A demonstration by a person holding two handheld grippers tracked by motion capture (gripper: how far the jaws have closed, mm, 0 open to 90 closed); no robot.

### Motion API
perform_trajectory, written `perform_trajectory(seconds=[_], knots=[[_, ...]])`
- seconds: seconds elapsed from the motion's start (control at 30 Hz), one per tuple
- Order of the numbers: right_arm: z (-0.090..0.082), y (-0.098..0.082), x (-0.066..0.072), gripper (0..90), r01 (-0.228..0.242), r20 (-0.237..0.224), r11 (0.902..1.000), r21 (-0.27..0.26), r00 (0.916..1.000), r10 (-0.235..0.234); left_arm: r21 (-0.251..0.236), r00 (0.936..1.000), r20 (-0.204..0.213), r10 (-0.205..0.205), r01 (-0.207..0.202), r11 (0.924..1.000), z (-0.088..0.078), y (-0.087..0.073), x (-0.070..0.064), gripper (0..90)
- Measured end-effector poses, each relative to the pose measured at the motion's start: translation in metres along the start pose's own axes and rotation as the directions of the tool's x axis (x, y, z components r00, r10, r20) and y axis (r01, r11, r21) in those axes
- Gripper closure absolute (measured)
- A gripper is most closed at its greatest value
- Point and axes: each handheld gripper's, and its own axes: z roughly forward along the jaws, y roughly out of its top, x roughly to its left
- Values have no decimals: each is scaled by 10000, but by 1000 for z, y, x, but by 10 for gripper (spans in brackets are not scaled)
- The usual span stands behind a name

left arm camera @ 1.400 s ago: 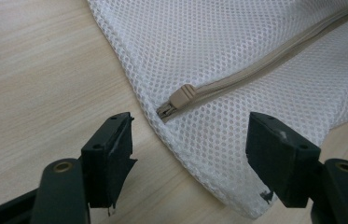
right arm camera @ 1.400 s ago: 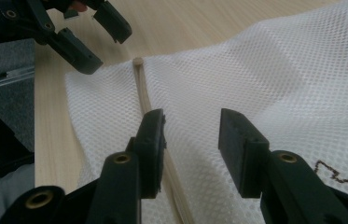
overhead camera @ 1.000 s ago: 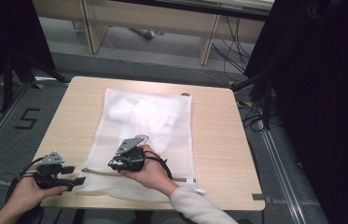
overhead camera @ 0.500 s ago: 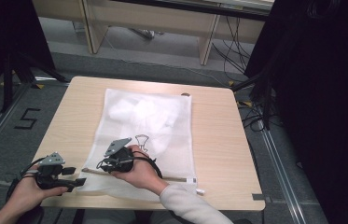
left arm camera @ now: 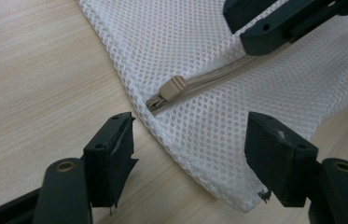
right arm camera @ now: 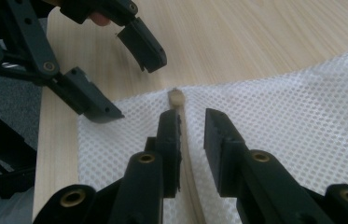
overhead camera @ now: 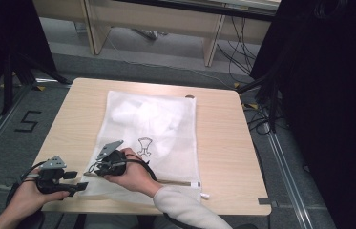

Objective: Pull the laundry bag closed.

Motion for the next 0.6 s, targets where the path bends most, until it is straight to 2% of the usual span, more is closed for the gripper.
perform_trajectory(seconds=[0.17,0.23,0.3,0.33,0.43,0.6], knots=[[10,5,0,764,81,-81,9999,133,9999,-80,-11,10000,-1,-84,84,10000,-1,-1,-1,327],[14,7,0,764,128,-125,9997,214,9998,-125,-30,10000,22,11,-11,10000,-2,-1,-1,327],[18,8,2,764,109,-187,9997,230,9998,-105,6,9999,-130,-27,27,10000,-2,-2,-1,328],[20,8,2,764,115,-172,9997,232,9998,-111,-72,10000,-10,-51,50,10000,-2,-2,-1,328],[24,10,3,764,243,-154,9993,268,9996,-239,-66,9999,-25,-127,126,9999,-3,-3,-1,328],[30,13,4,764,63,-168,9991,409,9998,-56,-54,9999,4,-116,116,9999,-4,-4,-1,328]])
